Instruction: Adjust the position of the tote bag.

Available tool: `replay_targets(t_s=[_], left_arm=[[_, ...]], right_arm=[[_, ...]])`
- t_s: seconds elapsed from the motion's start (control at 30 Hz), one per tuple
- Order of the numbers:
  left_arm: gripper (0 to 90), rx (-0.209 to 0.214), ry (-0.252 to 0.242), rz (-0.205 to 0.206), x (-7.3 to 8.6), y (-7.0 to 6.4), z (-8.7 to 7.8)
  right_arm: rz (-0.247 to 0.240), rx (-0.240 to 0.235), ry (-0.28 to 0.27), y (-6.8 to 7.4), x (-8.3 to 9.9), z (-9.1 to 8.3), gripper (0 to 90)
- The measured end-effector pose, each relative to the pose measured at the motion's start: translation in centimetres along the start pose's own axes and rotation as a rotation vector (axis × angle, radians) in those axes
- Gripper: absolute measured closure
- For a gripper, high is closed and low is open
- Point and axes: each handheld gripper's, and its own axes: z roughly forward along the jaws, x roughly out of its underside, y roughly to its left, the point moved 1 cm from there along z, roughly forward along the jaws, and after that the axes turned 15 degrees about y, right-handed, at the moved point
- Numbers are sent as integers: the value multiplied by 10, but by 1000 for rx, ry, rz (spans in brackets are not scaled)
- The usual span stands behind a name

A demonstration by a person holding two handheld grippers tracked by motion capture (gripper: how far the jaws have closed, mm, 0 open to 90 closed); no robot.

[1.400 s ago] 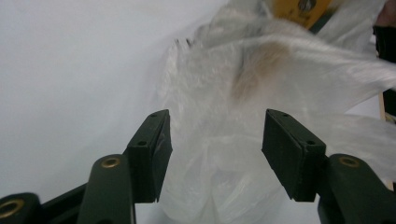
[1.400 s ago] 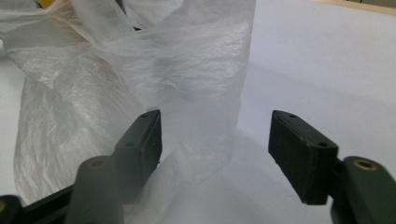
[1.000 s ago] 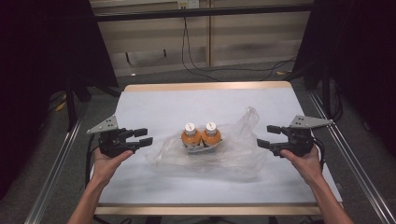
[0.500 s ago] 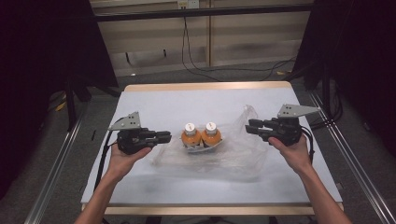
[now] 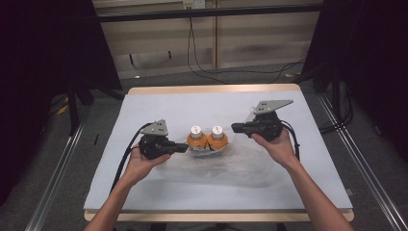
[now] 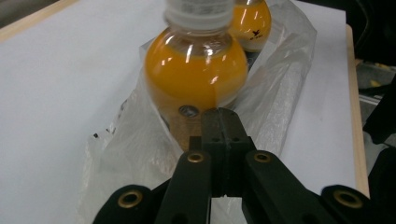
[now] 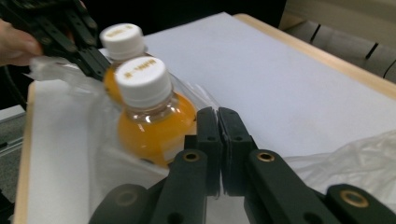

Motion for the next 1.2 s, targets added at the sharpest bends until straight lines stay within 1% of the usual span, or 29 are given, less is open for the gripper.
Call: replay_targets(t_s=[0.07, 0.13, 0.17, 0.23, 0.27, 0.3, 0.33, 0.37, 0.4, 0.43, 0.47, 0.5, 0.53, 0.57, 0.6, 0.63, 0.7, 0.73, 0.77, 0.8, 0.87, 0.93, 1.0, 1.03, 1.07, 1.1, 1.13, 1.17, 1.2], left_arm=[[900, -1, 17, 2, 1, 0, 2], [900, -22, 48, 7, 1, -1, 6], [900, -18, 59, -2, 1, -1, 8], [900, -39, 107, -2, 1, 2, 13], [900, -41, 117, -4, 1, 4, 16], [900, -31, 116, -19, 1, 5, 20], [900, -30, 119, -18, 1, 7, 23], [900, -30, 147, -7, 2, 8, 25], [900, -26, 156, -10, 2, 9, 27], [900, -31, 176, 0, 3, 10, 31], [900, -23, 199, 0, 4, 12, 35], [900, -21, 217, 10, 5, 13, 37], [900, -26, 215, 0, 7, 14, 39], [900, -17, 219, -5, 9, 14, 42], [900, -23, 234, -5, 10, 14, 43], [900, -17, 247, -7, 11, 14, 45], [900, -37, 263, -6, 12, 13, 50], [900, -28, 273, -7, 13, 15, 50], [900, -24, 271, -14, 14, 15, 51], [900, -16, 272, -7, 15, 16, 52], [900, -34, 294, -2, 16, 15, 54], [900, -34, 317, 5, 18, 13, 58], [900, -36, 334, 9, 19, 13, 59], [900, -56, 347, 10, 19, 12, 59], [900, -78, 357, 9, 19, 12, 60], [900, -82, 365, 13, 20, 12, 61], [900, -91, 373, 11, 20, 12, 61], [900, -106, 385, 11, 21, 12, 61], [900, -104, 383, 11, 21, 13, 61]], right_arm=[[4, -7, 14, 0, 0, 9, 891], [1, -8, 38, 1, 0, 16, 899], [0, -7, 49, 1, 0, 18, 900], [-6, -10, 76, 1, 0, 23, 900], [-4, -8, 89, 1, 1, 26, 900], [-7, -14, 107, 0, 2, 28, 900], [-6, -15, 127, 0, 4, 31, 900], [-11, -19, 138, 0, 5, 33, 900], [-14, -21, 152, 1, 7, 35, 900], [-16, -22, 163, 1, 8, 36, 900], [-19, -26, 181, 1, 10, 39, 900], [-21, -32, 202, 2, 14, 42, 900], [-22, -36, 214, 2, 17, 44, 900], [-21, -40, 224, 3, 20, 46, 900], [-22, -47, 239, 4, 25, 49, 900], [-20, -51, 249, 5, 28, 50, 900], [-20, -56, 275, 6, 35, 54, 900], [-25, -51, 300, 7, 38, 57, 900], [-25, -51, 311, 7, 41, 59, 900], [-23, -49, 317, 6, 43, 60, 900], [-26, -40, 351, 6, 47, 63, 900], [-28, -37, 374, 6, 50, 67, 900], [-24, -17, 408, 7, 53, 69, 900], [-22, -23, 416, 7, 54, 71, 900], [-27, -12, 429, 7, 55, 72, 900], [-34, 2, 453, 8, 57, 73, 900], [-41, -1, 442, 8, 57, 73, 900], [-36, 0, 444, 8, 58, 73, 900], [-34, 10, 465, 10, 57, 71, 900]])
